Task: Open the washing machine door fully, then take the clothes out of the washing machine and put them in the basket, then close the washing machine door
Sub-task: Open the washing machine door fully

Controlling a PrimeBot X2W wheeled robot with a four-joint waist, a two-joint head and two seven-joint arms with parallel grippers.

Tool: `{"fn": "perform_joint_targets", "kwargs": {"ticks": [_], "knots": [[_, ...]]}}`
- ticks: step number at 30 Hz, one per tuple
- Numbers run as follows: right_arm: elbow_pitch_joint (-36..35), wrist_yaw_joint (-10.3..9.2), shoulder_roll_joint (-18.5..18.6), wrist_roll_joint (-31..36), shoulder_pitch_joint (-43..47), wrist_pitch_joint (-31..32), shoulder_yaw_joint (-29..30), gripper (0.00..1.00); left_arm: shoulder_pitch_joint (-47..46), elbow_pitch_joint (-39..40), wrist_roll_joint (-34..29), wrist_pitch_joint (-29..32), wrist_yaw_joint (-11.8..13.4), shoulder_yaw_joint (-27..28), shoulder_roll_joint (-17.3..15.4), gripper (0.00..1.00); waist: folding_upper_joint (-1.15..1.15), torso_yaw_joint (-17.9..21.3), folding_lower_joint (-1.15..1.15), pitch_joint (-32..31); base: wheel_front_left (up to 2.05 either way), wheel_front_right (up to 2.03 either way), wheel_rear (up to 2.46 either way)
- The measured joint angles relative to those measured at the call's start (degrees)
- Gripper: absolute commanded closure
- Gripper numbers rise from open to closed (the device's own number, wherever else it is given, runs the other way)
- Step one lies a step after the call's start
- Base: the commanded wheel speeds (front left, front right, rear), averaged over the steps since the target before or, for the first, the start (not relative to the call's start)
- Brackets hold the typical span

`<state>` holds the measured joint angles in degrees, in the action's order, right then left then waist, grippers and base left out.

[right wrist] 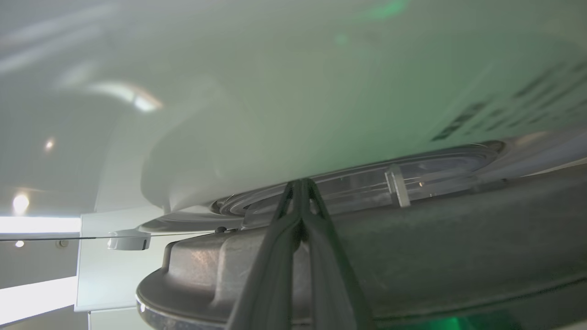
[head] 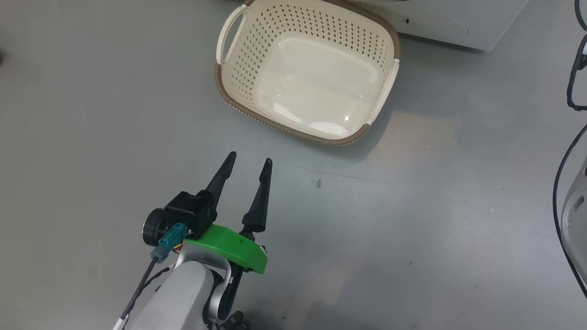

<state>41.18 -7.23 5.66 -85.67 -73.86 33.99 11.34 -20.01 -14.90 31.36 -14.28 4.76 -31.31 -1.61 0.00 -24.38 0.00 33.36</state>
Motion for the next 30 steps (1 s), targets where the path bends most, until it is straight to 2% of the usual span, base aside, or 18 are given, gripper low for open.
{"fn": "perform_joint_targets", "kwargs": {"ticks": [30], "knots": [[4.00, 0.00, -0.32, -0.12, 1.53, 1.78, -1.47, 1.00, -0.07, -1.32, -0.19, 0.00, 0.07, 0.76, 0.01, 0.00, 0.00, 1.65, 0.00, -3.70, 0.00, 0.00, 0.00]]}}
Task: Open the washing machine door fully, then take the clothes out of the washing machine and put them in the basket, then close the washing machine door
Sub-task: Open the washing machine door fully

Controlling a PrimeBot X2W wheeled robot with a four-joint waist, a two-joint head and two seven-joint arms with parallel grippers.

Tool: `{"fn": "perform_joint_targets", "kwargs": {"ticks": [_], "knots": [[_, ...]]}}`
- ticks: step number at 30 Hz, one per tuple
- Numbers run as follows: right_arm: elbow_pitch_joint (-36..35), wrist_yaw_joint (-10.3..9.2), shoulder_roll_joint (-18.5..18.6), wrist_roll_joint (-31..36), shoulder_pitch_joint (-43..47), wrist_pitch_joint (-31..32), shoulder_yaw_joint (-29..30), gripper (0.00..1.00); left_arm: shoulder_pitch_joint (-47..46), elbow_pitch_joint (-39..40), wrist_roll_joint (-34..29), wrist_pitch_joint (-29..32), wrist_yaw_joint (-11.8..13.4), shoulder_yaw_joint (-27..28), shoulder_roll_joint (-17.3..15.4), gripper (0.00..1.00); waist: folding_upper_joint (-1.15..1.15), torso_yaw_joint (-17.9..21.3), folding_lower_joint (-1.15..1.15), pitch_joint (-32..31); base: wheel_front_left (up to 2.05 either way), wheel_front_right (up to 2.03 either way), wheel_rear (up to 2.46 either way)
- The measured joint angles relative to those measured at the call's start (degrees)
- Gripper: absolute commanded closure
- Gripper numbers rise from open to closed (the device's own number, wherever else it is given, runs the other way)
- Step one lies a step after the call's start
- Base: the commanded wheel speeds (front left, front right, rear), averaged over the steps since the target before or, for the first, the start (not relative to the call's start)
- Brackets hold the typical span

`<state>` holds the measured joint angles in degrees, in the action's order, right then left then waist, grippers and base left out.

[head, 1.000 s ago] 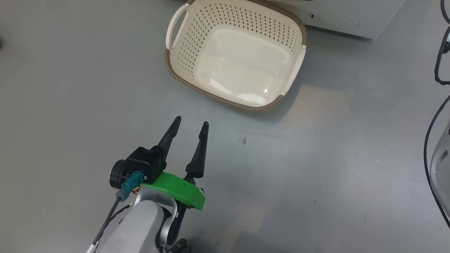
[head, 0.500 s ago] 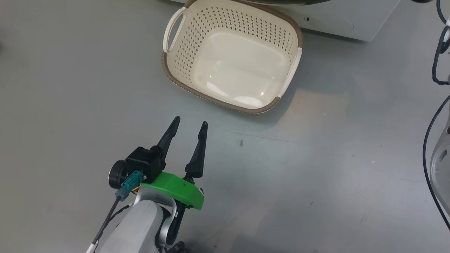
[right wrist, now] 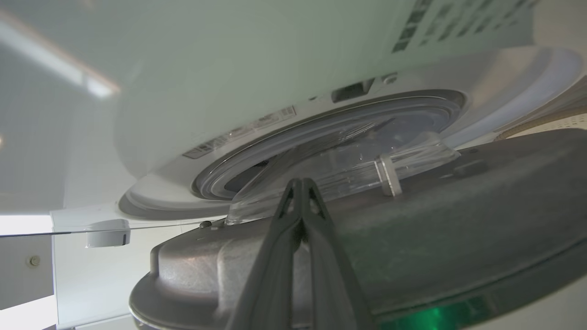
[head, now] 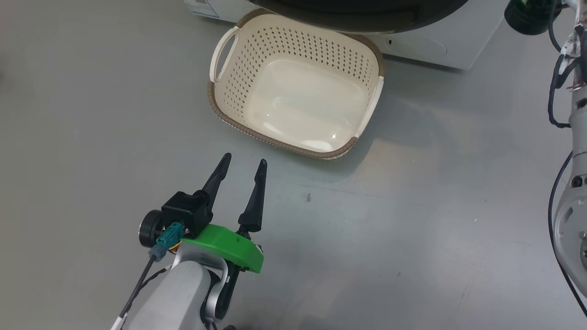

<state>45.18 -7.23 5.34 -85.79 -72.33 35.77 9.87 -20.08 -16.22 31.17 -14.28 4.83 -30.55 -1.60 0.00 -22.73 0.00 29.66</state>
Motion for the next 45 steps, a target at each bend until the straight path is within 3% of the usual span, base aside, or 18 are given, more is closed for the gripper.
{"fn": "perform_joint_targets", "kwargs": {"ticks": [23, 42, 45], "knots": [[3.63, 1.09, -0.52, -2.70, 8.47, 2.76, -1.61, 1.00, 1.57, -2.11, -1.13, 0.00, -0.02, 0.47, -0.02, 0.00, 0.00, 1.01, 0.00, -7.19, 0.00, 0.00, 0.00], [3.11, 1.13, -0.89, -3.83, 9.17, 1.60, -3.31, 1.00, 2.49, -1.96, -1.54, 0.00, -0.08, 0.70, -0.03, 0.00, 0.00, 1.29, 0.00, -7.85, 0.00, 0.00, 0.00], [2.20, 3.26, -0.92, -1.98, 9.28, -0.19, -4.12, 1.00, 2.49, -1.97, -1.56, 0.00, -0.08, 0.98, -0.03, 0.00, 0.00, 1.49, 0.00, -7.84, 0.00, 0.00, 0.00]]}}
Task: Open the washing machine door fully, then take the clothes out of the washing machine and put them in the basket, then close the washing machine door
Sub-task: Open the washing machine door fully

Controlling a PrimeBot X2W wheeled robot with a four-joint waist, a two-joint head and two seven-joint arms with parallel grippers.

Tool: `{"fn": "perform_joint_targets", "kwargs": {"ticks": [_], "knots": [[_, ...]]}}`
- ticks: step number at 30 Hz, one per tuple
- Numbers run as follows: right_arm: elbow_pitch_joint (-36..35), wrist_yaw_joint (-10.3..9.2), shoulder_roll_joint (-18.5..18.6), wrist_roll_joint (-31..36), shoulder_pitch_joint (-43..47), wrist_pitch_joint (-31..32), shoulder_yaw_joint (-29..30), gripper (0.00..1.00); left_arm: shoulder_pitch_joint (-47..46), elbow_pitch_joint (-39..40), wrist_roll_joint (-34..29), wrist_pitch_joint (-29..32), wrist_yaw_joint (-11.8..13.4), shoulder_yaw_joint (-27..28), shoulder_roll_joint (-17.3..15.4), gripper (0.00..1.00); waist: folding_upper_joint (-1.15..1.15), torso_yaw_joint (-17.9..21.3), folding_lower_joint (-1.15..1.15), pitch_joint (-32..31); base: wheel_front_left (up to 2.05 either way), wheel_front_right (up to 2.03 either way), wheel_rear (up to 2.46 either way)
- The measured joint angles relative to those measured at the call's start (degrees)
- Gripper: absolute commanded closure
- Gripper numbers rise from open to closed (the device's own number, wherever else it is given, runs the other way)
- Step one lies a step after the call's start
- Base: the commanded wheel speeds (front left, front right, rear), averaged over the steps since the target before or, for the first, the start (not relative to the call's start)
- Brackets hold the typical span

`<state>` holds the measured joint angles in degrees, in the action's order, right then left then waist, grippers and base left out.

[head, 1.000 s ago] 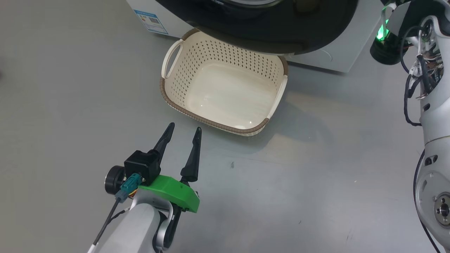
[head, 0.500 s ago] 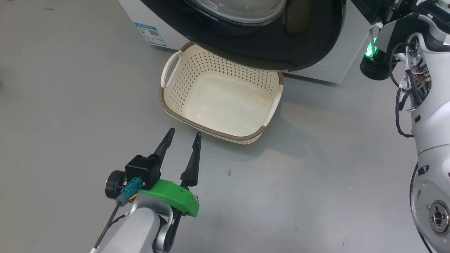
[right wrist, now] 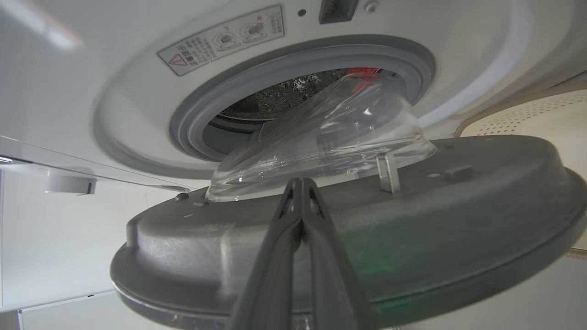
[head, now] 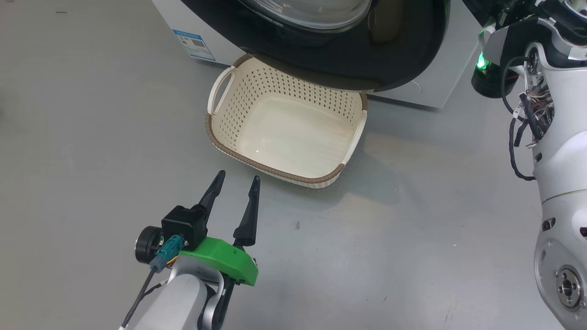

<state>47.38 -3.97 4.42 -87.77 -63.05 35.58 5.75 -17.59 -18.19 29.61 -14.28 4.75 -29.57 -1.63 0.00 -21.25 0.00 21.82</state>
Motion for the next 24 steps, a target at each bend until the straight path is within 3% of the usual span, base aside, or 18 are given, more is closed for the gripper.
{"fn": "perform_joint_targets", "kwargs": {"ticks": [5, 9, 17, 24], "knots": [[-1.81, 4.79, 2.26, 6.11, 0.98, -2.78, -3.94, 1.00, 0.00, -0.15, -0.53, 0.00, 0.00, 0.32, -0.02, 0.00, 0.00, 0.44, 0.00, -0.89, 0.00, 0.00, 0.00], [-3.44, 9.71, 3.78, 12.52, 3.41, -4.91, -8.96, 1.00, 0.02, -0.54, -0.90, 0.00, -0.01, 1.24, -0.03, 0.00, 0.00, 1.03, 0.00, -2.36, 0.00, 0.00, 0.00], [-7.92, 10.96, 8.36, 24.69, 9.05, -11.33, -16.93, 1.00, 0.48, -0.87, -0.90, 0.00, -0.02, 2.19, -0.05, 0.00, 0.00, 2.19, 0.00, -5.68, 0.00, 0.00, 0.00], [-14.08, 10.96, 9.72, 33.36, 15.78, -19.24, -23.43, 1.00, 2.12, -1.22, -1.01, 0.00, -0.02, 3.90, -0.14, 0.00, 0.00, 3.71, 0.00, -8.57, 0.00, 0.00, 0.00]]}}
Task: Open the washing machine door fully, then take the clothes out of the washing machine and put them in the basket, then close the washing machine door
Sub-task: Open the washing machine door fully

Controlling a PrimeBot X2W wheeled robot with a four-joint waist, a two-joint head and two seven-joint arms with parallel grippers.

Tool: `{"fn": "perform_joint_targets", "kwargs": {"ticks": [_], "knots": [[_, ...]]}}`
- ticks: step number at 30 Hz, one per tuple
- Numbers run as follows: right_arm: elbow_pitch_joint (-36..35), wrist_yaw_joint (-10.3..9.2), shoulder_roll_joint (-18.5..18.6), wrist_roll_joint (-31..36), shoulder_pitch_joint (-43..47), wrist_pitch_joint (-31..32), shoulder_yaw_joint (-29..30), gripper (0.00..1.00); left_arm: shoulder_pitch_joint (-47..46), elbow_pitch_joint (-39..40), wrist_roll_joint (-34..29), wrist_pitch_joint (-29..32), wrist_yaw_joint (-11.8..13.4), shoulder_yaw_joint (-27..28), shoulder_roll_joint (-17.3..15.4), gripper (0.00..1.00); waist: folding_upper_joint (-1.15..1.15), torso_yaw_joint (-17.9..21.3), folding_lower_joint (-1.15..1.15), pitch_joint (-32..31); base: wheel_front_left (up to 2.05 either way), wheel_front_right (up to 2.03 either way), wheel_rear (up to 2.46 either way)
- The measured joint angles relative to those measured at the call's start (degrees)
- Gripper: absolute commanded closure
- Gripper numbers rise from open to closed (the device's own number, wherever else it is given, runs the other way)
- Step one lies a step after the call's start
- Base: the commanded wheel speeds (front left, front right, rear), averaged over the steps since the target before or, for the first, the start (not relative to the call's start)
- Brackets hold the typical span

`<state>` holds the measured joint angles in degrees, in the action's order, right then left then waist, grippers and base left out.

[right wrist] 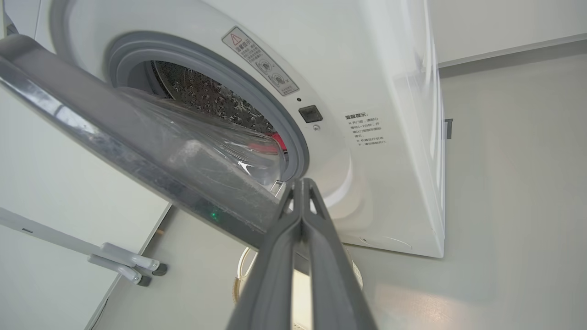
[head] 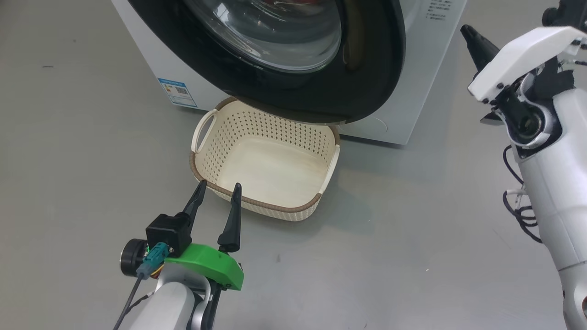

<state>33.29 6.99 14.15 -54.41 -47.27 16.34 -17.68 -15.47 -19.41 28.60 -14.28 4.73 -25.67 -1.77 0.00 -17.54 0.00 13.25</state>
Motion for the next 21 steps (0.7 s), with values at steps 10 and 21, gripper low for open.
{"fn": "perform_joint_targets", "kwargs": {"ticks": [10, 21], "knots": [[-7.65, 0.00, 2.00, 7.28, 10.26, -12.54, -4.69, 1.00, 1.47, -0.26, -1.58, 0.00, -0.02, 1.99, -0.08, 0.00, 0.00, 2.24, 0.00, -3.06, 0.00, 0.00, 0.00], [-8.75, -1.24, 2.04, 13.06, 23.85, -25.58, -4.63, 1.00, 4.60, -0.23, -2.16, 0.00, -0.51, 4.06, -0.18, 0.00, 0.00, 4.55, 0.00, -6.37, 0.00, 0.00, 0.00]]}}
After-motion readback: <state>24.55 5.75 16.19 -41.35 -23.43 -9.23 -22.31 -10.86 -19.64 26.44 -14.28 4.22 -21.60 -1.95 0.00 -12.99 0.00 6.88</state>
